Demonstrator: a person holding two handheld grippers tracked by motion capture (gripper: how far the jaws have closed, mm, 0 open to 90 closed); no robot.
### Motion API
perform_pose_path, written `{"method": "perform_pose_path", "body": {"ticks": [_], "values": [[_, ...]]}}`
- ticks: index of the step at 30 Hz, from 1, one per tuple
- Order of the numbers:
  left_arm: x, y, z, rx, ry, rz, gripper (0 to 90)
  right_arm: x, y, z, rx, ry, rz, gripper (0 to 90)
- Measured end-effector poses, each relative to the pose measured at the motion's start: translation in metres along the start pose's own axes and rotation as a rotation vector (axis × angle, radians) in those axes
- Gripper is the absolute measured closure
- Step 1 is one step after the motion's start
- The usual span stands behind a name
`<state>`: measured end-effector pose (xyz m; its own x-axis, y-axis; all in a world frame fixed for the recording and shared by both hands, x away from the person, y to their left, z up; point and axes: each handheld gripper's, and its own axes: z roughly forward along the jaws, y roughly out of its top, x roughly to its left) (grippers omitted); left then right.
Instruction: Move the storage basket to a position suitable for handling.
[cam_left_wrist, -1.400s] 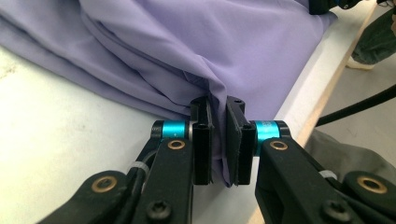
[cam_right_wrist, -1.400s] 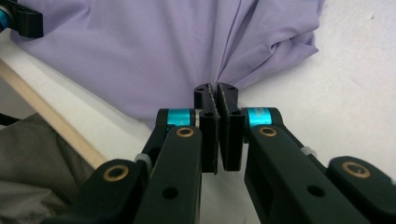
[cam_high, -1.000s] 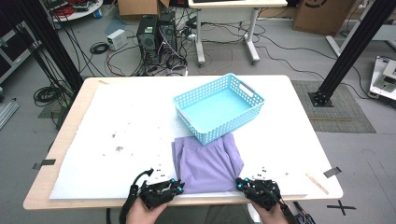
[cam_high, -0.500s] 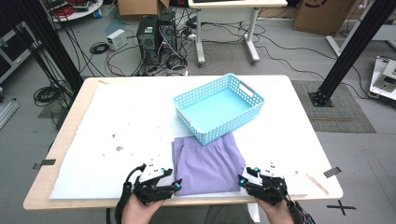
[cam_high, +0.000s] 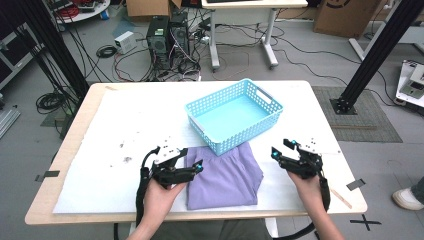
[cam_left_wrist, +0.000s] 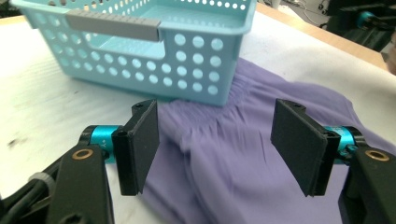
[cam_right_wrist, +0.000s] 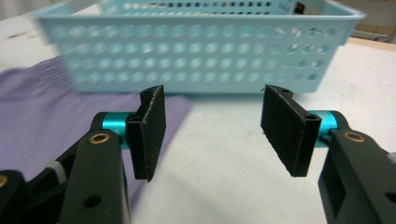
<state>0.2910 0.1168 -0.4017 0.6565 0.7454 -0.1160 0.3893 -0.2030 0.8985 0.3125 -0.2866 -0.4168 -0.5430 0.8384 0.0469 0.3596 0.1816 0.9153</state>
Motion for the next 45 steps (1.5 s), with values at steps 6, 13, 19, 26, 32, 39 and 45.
{"method": "perform_pose_path", "body": {"ticks": [6, 13, 19, 26, 32, 39, 45], "values": [[0.001, 0.008, 0.030, 0.022, 0.031, -0.016, 29.5, -0.033, 0.012, 0.027, -0.004, -0.039, 0.074, 37.4], [-0.007, 0.014, 0.057, 0.021, 0.076, -0.010, 27.9, -0.054, 0.020, 0.044, -0.022, -0.079, 0.112, 36.3], [-0.020, 0.016, 0.074, 0.015, 0.117, 0.023, 27.9, -0.067, 0.023, 0.053, -0.013, -0.091, 0.145, 36.3], [-0.014, 0.019, 0.081, 0.024, 0.178, 0.024, 29.5, -0.063, 0.023, 0.057, -0.004, -0.081, 0.116, 36.4], [-0.001, 0.020, 0.076, 0.022, 0.186, 0.009, 33.9, -0.064, 0.026, 0.062, 0.007, -0.054, 0.082, 37.0], [0.016, 0.021, 0.069, 0.009, 0.182, -0.015, 35.8, -0.074, 0.037, 0.086, 0.078, -0.017, 0.011, 37.6], [0.034, 0.024, 0.064, -0.004, 0.184, -0.035, 35.8, -0.084, 0.047, 0.098, 0.068, 0.078, 0.014, 38.0]]}}
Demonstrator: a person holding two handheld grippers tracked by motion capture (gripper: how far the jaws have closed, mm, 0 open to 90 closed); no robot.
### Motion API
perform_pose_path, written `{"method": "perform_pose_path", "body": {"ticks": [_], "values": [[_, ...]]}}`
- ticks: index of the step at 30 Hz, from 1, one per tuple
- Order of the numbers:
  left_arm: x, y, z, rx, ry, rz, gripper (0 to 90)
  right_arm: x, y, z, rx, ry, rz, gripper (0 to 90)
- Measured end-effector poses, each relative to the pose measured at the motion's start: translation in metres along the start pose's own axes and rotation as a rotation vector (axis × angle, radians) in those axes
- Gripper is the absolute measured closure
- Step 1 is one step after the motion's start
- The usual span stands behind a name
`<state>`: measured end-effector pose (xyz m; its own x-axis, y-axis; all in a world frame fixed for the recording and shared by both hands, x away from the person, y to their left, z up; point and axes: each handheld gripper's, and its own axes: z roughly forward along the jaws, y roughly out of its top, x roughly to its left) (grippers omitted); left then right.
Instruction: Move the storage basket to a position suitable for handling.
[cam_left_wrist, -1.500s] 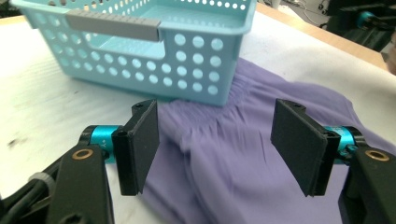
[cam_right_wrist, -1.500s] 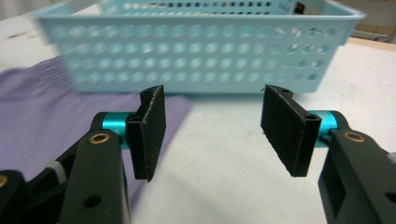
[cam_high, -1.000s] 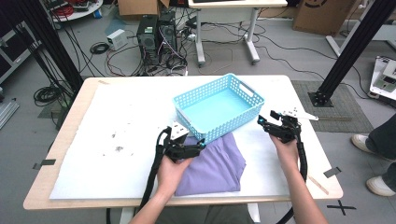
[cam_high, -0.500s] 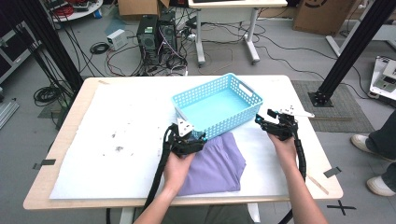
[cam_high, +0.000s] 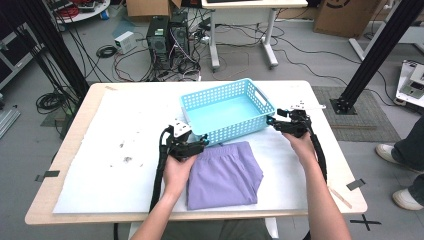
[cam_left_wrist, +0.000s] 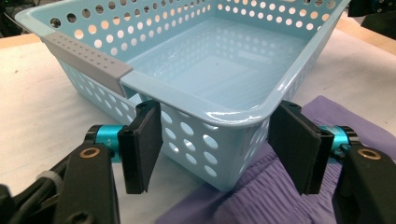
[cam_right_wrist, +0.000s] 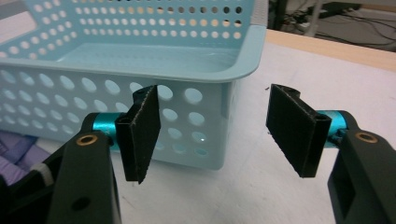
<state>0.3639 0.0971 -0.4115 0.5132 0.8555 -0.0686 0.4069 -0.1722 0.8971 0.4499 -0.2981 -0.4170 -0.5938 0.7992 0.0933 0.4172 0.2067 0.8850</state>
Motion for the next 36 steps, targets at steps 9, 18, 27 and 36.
{"method": "perform_pose_path", "body": {"ticks": [9, 18, 27, 36], "values": [[0.031, -0.005, 0.004, 0.026, 0.049, -0.016, 41.6, 0.022, 0.000, 0.013, 0.071, 0.072, -0.103, 51.9], [0.053, -0.011, 0.005, 0.000, 0.039, -0.015, 42.3, 0.047, -0.005, 0.016, 0.089, 0.038, -0.147, 51.5], [0.061, -0.014, 0.002, -0.002, 0.016, -0.008, 43.3, 0.054, -0.014, 0.009, 0.083, 0.050, -0.140, 49.8], [0.071, -0.024, -0.017, -0.107, -0.006, -0.013, 34.2, 0.055, -0.014, -0.008, -0.078, 0.001, -0.038, 37.9]]}}
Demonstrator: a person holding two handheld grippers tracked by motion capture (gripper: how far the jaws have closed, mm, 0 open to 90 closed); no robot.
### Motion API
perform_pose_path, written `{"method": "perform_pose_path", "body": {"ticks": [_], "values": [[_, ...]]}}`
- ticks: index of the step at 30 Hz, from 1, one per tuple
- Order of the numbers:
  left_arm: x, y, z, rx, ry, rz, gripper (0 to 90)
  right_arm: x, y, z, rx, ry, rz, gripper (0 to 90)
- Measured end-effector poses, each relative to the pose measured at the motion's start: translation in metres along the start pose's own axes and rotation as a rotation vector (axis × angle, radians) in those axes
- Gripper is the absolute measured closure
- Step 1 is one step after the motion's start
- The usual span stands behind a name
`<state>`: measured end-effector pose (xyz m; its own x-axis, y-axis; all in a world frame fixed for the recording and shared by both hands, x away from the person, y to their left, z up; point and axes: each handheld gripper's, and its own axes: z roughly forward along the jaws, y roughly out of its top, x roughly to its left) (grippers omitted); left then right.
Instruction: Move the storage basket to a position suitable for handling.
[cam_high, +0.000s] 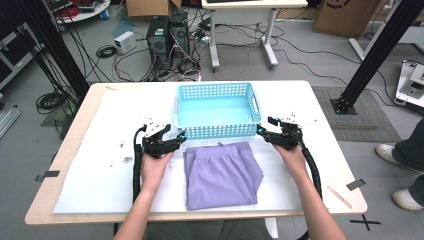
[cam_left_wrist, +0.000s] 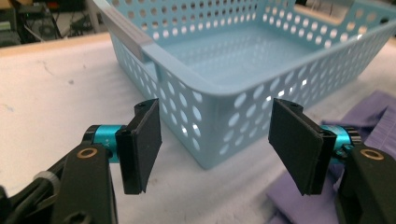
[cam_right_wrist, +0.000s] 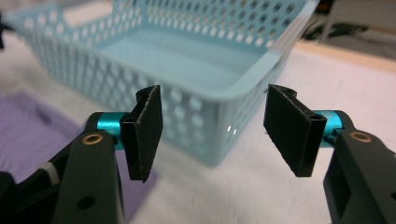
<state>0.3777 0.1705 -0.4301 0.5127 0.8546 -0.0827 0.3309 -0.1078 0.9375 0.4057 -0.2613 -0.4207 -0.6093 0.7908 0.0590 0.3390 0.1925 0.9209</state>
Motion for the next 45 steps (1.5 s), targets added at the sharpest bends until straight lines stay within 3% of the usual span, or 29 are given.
{"method": "perform_pose_path", "body": {"ticks": [2, 4, 7, 9, 12, 16, 24, 27, 31, 34, 38, 39, 40, 45], "values": [[0.003, 0.003, 0.000, -0.040, -0.012, -0.013, 32.8, -0.001, 0.004, 0.000, -0.057, -0.008, 0.055, 37.6], [0.005, 0.005, 0.003, -0.043, -0.018, -0.021, 32.8, -0.001, 0.008, 0.005, -0.062, -0.035, 0.116, 37.5], [0.006, 0.007, 0.009, -0.041, -0.037, -0.032, 32.3, -0.001, 0.013, 0.017, -0.021, -0.027, 0.137, 37.6], [0.007, 0.007, 0.013, -0.034, -0.073, -0.048, 32.3, -0.001, 0.014, 0.025, 0.008, -0.012, 0.161, 36.8], [0.005, 0.007, 0.017, -0.017, -0.065, -0.035, 30.2, -0.001, 0.013, 0.025, 0.012, -0.005, 0.180, 36.6], [0.009, 0.006, 0.017, -0.025, -0.090, -0.070, 30.7, -0.006, 0.012, 0.020, 0.022, 0.050, 0.205, 37.9], [0.010, 0.007, 0.016, -0.024, -0.085, -0.049, 31.4, -0.003, 0.007, 0.013, 0.033, 0.057, 0.180, 39.1], [0.012, 0.008, 0.009, -0.052, -0.073, -0.027, 35.3, 0.001, 0.004, 0.009, 0.012, 0.074, 0.102, 37.5], [0.011, 0.004, 0.007, -0.003, -0.060, 0.009, 32.8, 0.006, -0.001, 0.013, 0.060, 0.033, 0.004, 32.1], [0.012, 0.000, 0.010, 0.021, -0.058, 0.003, 31.2, 0.009, -0.005, 0.022, 0.100, 0.004, -0.040, 32.1], [0.012, -0.002, 0.022, 0.061, -0.071, 0.004, 31.6, 0.014, -0.007, 0.032, 0.105, -0.030, -0.109, 38.3], [0.011, -0.001, 0.025, 0.064, -0.094, 0.010, 35.3, 0.015, -0.008, 0.033, 0.108, -0.046, -0.118, 39.5], [0.009, -0.001, 0.028, 0.061, -0.077, 0.026, 39.4, 0.014, -0.007, 0.033, 0.103, -0.041, -0.130, 41.3], [0.007, -0.001, 0.029, 0.068, -0.078, 0.008, 40.4, 0.011, -0.006, 0.026, 0.127, -0.028, -0.096, 51.1]]}}
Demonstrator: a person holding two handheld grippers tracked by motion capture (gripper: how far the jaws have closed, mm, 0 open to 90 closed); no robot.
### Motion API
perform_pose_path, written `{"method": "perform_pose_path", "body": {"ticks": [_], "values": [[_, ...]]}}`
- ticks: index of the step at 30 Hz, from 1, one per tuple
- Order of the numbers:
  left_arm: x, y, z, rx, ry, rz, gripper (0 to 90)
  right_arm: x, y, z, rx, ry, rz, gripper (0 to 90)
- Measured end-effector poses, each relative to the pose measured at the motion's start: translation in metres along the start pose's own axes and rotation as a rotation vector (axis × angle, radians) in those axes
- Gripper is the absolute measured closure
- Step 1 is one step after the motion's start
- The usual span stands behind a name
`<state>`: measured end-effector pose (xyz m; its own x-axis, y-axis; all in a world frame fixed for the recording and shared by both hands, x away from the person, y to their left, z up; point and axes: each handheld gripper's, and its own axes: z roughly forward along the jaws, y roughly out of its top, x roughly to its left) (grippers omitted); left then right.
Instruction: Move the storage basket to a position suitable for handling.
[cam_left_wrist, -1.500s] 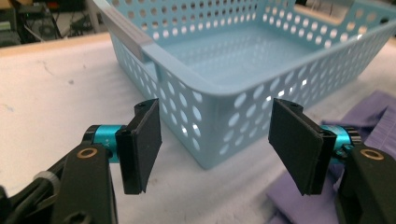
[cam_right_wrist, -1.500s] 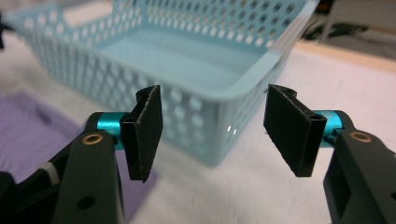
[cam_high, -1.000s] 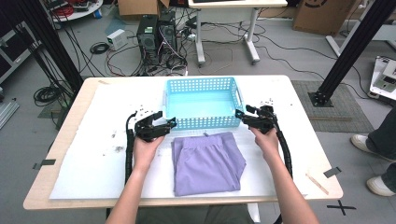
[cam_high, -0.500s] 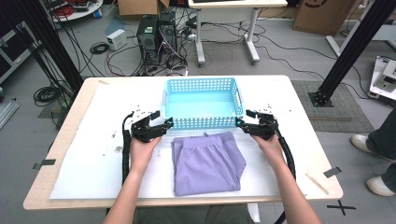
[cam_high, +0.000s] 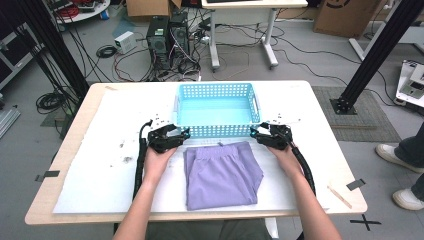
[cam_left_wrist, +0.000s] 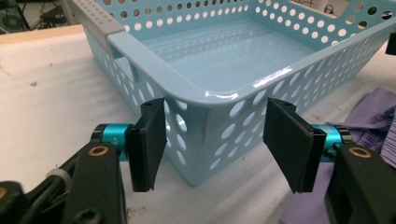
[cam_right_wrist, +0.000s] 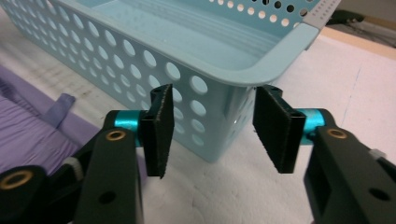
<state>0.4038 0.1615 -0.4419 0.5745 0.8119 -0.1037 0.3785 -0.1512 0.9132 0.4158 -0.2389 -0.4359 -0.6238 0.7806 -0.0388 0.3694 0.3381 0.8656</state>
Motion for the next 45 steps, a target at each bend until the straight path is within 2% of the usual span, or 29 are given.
{"method": "perform_pose_path", "body": {"ticks": [3, 11, 14, 19, 20, 24, 27, 28, 29, 31, 33, 35, 38, 40, 42, 45], "values": [[-0.005, 0.001, -0.001, 0.017, 0.010, 0.024, 40.6, 0.001, 0.000, -0.004, 0.010, -0.004, -0.001, 50.5], [-0.010, 0.001, -0.001, 0.021, 0.011, 0.027, 40.5, 0.009, -0.006, -0.016, 0.024, -0.018, -0.032, 50.2], [-0.015, 0.000, -0.001, 0.020, 0.021, 0.040, 41.7, 0.010, -0.005, -0.015, 0.029, -0.049, -0.040, 48.6], [-0.020, -0.001, -0.001, 0.027, 0.023, 0.060, 42.1, 0.006, -0.007, -0.017, 0.026, -0.053, -0.010, 48.6], [-0.020, -0.001, 0.000, 0.024, 0.023, 0.052, 41.8, 0.006, -0.007, -0.018, 0.023, -0.049, -0.004, 48.5], [-0.018, -0.001, 0.001, 0.018, 0.025, 0.044, 40.3, 0.010, -0.007, -0.017, 0.029, -0.058, -0.020, 45.1], [-0.019, 0.000, 0.000, 0.025, 0.037, 0.059, 38.8, 0.011, -0.006, -0.018, 0.021, -0.060, -0.022, 40.2], [-0.020, 0.000, -0.003, 0.025, 0.050, 0.061, 36.0, 0.011, -0.006, -0.020, 0.015, -0.059, -0.010, 35.8], [-0.020, 0.000, -0.005, 0.017, 0.045, 0.064, 34.9, 0.010, -0.006, -0.023, 0.009, -0.056, 0.016, 31.5], [-0.022, -0.001, -0.013, 0.000, 0.048, 0.065, 34.2, 0.006, -0.007, -0.030, -0.009, -0.025, 0.056, 27.8], [-0.024, -0.001, -0.024, -0.013, 0.055, 0.071, 29.7, 0.005, -0.010, -0.038, -0.013, -0.006, 0.080, 22.6], [-0.025, -0.001, -0.035, -0.041, 0.060, 0.088, 27.0, 0.004, -0.013, -0.048, -0.026, 0.014, 0.089, 21.2], [-0.029, 0.000, -0.056, -0.073, 0.057, 0.094, 26.7, 0.004, -0.013, -0.064, -0.059, -0.002, 0.099, 21.2], [-0.034, -0.001, -0.071, -0.095, 0.044, 0.119, 26.5, 0.005, -0.014, -0.072, -0.067, -0.005, 0.115, 21.2], [-0.039, 0.000, -0.084, -0.097, 0.044, 0.137, 26.5, 0.009, -0.016, -0.080, -0.074, -0.028, 0.118, 21.2], [-0.042, -0.003, -0.100, -0.116, 0.026, 0.143, 26.6, 0.016, -0.021, -0.094, -0.105, -0.053, 0.112, 21.3]]}}
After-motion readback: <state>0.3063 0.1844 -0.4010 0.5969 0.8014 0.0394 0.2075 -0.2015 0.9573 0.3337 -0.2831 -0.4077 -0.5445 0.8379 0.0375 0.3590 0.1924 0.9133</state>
